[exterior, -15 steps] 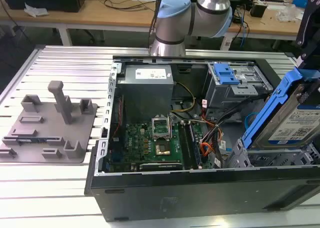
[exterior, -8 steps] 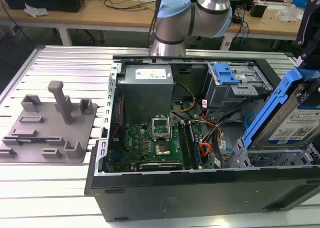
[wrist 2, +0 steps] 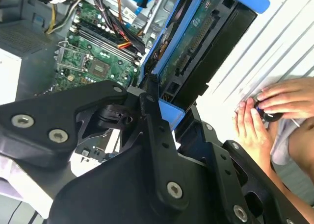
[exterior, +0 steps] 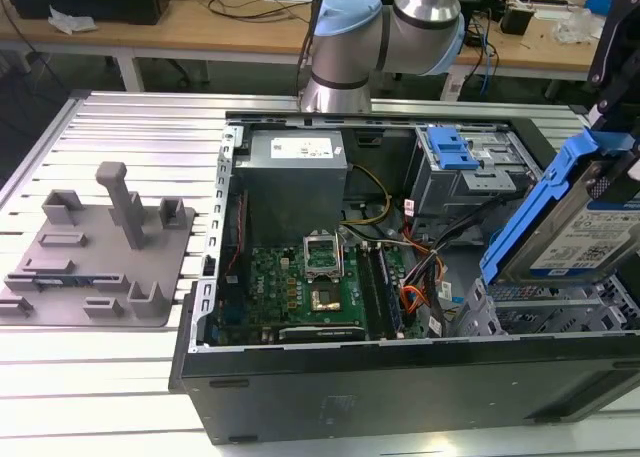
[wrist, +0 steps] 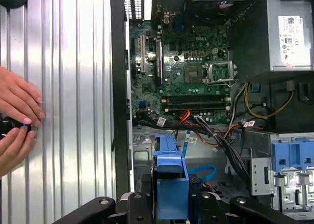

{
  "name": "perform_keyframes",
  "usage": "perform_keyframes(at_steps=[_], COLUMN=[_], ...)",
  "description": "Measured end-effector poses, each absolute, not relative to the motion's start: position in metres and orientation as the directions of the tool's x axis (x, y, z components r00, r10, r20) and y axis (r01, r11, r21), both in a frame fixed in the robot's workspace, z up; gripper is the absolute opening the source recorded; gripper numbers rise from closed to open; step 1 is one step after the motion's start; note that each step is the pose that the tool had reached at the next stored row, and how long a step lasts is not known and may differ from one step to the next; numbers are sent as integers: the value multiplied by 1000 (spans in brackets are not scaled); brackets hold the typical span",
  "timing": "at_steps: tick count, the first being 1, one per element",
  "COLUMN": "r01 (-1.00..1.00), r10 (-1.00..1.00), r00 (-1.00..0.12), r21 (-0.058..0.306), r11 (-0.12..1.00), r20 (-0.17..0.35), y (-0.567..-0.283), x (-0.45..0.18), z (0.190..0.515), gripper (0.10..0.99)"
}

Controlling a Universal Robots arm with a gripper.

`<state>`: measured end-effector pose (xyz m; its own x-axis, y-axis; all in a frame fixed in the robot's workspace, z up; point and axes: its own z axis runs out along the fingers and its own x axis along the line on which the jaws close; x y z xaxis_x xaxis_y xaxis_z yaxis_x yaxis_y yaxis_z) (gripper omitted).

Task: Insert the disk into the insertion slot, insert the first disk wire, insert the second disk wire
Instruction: 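Insert the disk into the insertion slot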

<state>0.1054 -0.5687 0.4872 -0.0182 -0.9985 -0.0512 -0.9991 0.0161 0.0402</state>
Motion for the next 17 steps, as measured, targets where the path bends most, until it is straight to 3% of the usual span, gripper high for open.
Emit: perform_keyframes(at_steps=[3,17], r01=[-999,-999], r10=[-997,-997], r00=[-18,-6], r21=[41,41], r11=[15,3], r20=[-74,-74], y=[-569,-569], x=[105,123], z=[487,487], gripper=[365,365])
